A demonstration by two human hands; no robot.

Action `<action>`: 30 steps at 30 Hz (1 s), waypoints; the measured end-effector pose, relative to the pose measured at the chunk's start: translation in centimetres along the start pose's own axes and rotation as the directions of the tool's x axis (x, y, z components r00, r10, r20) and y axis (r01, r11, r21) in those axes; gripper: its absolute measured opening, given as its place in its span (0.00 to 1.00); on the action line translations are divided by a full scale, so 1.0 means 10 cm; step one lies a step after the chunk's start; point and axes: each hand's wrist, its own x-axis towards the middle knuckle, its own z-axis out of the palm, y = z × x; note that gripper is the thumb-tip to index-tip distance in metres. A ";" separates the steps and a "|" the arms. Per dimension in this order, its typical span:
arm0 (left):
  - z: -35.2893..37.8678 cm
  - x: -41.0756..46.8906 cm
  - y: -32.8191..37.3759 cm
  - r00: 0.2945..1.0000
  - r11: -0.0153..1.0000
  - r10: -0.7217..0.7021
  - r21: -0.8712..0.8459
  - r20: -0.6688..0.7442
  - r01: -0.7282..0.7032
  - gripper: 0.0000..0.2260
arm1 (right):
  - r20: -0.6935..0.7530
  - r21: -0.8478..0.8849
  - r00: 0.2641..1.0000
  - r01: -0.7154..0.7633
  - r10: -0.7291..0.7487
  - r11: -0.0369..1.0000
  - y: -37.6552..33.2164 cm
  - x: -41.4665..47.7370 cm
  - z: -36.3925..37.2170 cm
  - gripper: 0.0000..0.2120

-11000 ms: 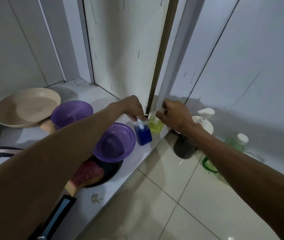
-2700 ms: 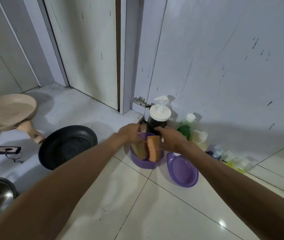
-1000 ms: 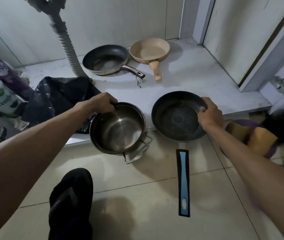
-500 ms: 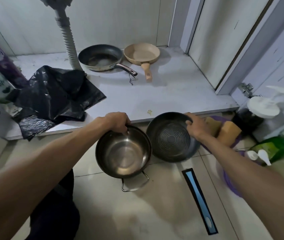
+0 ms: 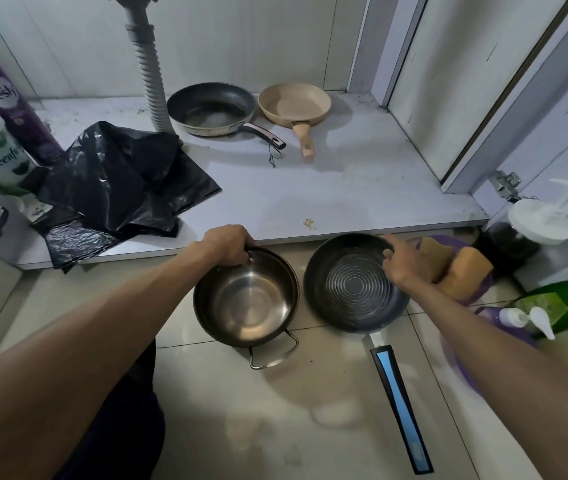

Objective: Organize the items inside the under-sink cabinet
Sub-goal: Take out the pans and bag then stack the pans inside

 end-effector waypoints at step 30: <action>0.08 0.01 0.25 0.990 0.996 -0.023 0.084 -0.140 0.035 0.39 | 0.177 -0.055 0.979 0.115 -0.104 0.992 -0.18 -0.07 -0.14 0.28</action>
